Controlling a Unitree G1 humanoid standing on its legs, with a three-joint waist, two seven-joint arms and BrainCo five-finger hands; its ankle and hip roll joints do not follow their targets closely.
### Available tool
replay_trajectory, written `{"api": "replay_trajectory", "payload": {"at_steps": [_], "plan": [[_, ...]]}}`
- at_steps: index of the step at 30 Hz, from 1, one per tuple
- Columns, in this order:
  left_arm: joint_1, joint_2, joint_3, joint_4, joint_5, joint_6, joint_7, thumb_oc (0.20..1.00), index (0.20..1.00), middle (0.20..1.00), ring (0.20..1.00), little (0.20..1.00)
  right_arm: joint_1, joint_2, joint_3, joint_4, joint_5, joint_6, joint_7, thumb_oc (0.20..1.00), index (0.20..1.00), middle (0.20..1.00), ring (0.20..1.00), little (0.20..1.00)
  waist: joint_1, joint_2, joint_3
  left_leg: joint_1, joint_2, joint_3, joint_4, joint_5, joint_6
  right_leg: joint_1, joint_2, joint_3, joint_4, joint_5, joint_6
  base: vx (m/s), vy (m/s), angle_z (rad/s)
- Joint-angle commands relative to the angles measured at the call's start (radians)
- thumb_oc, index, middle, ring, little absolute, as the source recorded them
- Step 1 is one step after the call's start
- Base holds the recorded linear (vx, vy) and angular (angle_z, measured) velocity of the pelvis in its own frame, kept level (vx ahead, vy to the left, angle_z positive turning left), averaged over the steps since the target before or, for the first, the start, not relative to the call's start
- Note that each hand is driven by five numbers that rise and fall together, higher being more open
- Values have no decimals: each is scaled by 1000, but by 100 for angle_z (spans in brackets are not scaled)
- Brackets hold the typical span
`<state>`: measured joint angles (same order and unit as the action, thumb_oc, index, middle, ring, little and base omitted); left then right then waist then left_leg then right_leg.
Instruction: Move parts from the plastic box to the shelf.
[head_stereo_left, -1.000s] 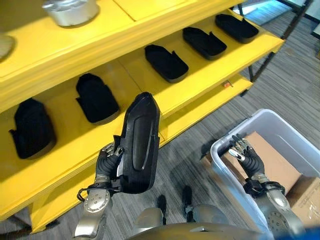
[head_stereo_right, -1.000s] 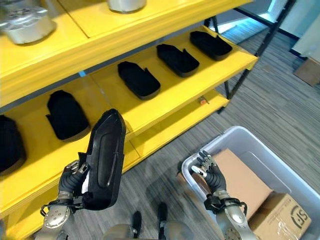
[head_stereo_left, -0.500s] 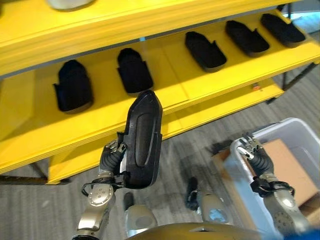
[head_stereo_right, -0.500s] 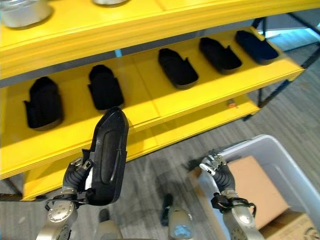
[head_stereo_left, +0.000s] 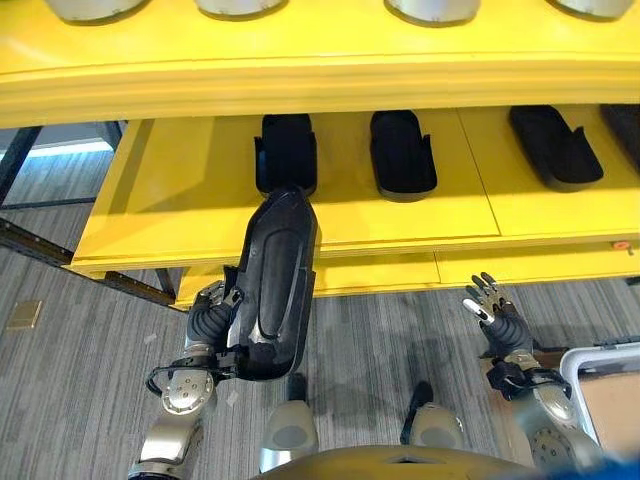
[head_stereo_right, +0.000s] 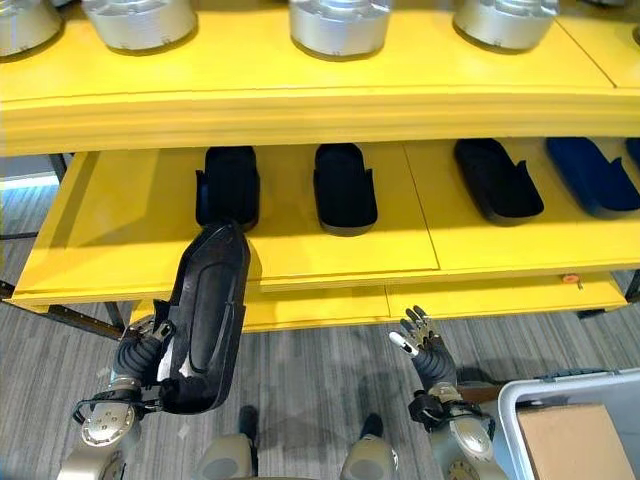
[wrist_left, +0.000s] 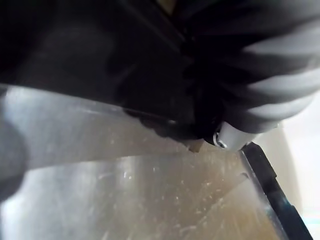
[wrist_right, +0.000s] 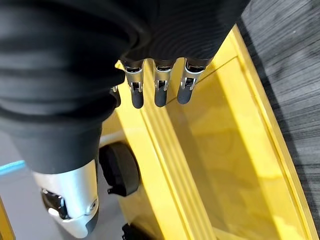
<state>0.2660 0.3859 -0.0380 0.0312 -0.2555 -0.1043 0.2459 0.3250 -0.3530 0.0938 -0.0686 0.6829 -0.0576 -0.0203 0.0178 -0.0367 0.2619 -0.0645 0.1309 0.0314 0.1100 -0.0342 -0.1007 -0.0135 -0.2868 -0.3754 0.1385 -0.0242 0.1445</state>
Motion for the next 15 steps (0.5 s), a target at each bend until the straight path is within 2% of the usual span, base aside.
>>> {"api": "replay_trajectory", "payload": {"at_steps": [1,2,5,6,7,8,9,10,11,12,13,14,15], "plan": [[-10,27,32,-96,-13,-68,3,200,200,200,200,200,-9,-16,-6,-62,-2,-38,13,1000,1000,1000,1000,1000,-10,-9,-32,-69,-13,-20,82,-45,18,81,-53,8,-28,7,33,88,316,18],[-14,38,35,-97,-7,-68,5,200,200,200,200,200,-14,-3,-3,-61,3,-37,15,1000,1000,1000,1000,1000,-9,-18,-41,-84,-51,-10,104,-68,42,79,-82,16,-47,82,49,71,318,17],[-24,47,33,-96,-13,-69,8,200,200,200,200,200,-26,18,17,-44,1,-33,17,1000,1000,1000,1000,1000,-16,-17,-50,-72,-97,9,68,-71,82,41,-116,46,-34,190,50,60,375,11],[-26,48,33,-98,-17,-72,9,200,200,200,200,200,-36,20,29,-40,-6,-31,17,1000,1000,1000,1000,1000,-19,-11,-51,-64,-105,20,47,-65,95,20,-125,43,-24,216,48,47,372,4],[-27,49,37,-97,-11,-72,11,200,200,200,200,200,-47,22,39,-35,-8,-31,19,1000,1000,1000,1000,1000,-16,3,-46,-45,-103,37,25,-61,104,1,-122,37,6,200,39,29,257,-10],[-27,49,37,-97,-11,-72,11,200,200,200,200,200,-47,22,39,-35,-8,-31,19,1000,1000,1000,1000,1000,-15,3,-46,-44,-103,39,23,-61,104,-1,-122,39,7,199,39,49,412,-24],[-21,42,37,-94,-5,-75,7,200,200,200,200,200,-51,23,50,-30,-6,-26,32,1000,1000,1000,1000,1000,-37,26,-46,-6,-108,47,-48,-35,125,-42,-19,96,108,87,4,35,272,-34],[-21,42,37,-94,-5,-75,7,200,200,200,200,200,-50,23,50,-30,-6,-26,32,1000,1000,1000,1000,1000,-34,26,-46,-4,-107,50,-51,-34,124,-46,-20,100,115,83,3,67,334,-39],[-17,40,37,-93,-8,-74,1,200,200,200,200,200,-50,21,52,-27,-4,-23,39,1000,1000,1000,1000,1000,-43,30,-47,17,-112,45,-81,-25,127,-68,52,141,130,24,-11,66,119,-24],[-11,36,34,-91,-10,-71,-7,200,200,200,200,200,-49,17,53,-26,5,-23,47,1000,1000,1000,1000,1000,-54,29,-50,31,-116,37,-108,-5,128,-94,149,175,146,-34,-30,117,186,-21],[13,31,41,-96,-6,-63,-20,200,200,200,200,200,-40,12,60,-25,25,-19,56,1000,1000,1000,1000,1000,-55,12,-52,60,-136,37,-149,13,126,-104,243,154,117,-69,-50,113,146,-10],[16,28,42,-98,-7,-59,-28,200,200,200,200,200,-42,9,64,-20,26,-17,57,1000,1000,1000,1000,1000,-56,7,-53,71,-147,34,-157,15,124,-103,270,153,96,-82,-59,100,100,-9],[17,21,44,-97,-5,-61,-27,200,200,200,200,200,-49,0,71,-20,20,-18,57,1000,1000,1000,1000,1000,-61,-5,-55,70,-165,21,-155,20,123,-96,317,209,6,-70,-77,74,60,15]]}}
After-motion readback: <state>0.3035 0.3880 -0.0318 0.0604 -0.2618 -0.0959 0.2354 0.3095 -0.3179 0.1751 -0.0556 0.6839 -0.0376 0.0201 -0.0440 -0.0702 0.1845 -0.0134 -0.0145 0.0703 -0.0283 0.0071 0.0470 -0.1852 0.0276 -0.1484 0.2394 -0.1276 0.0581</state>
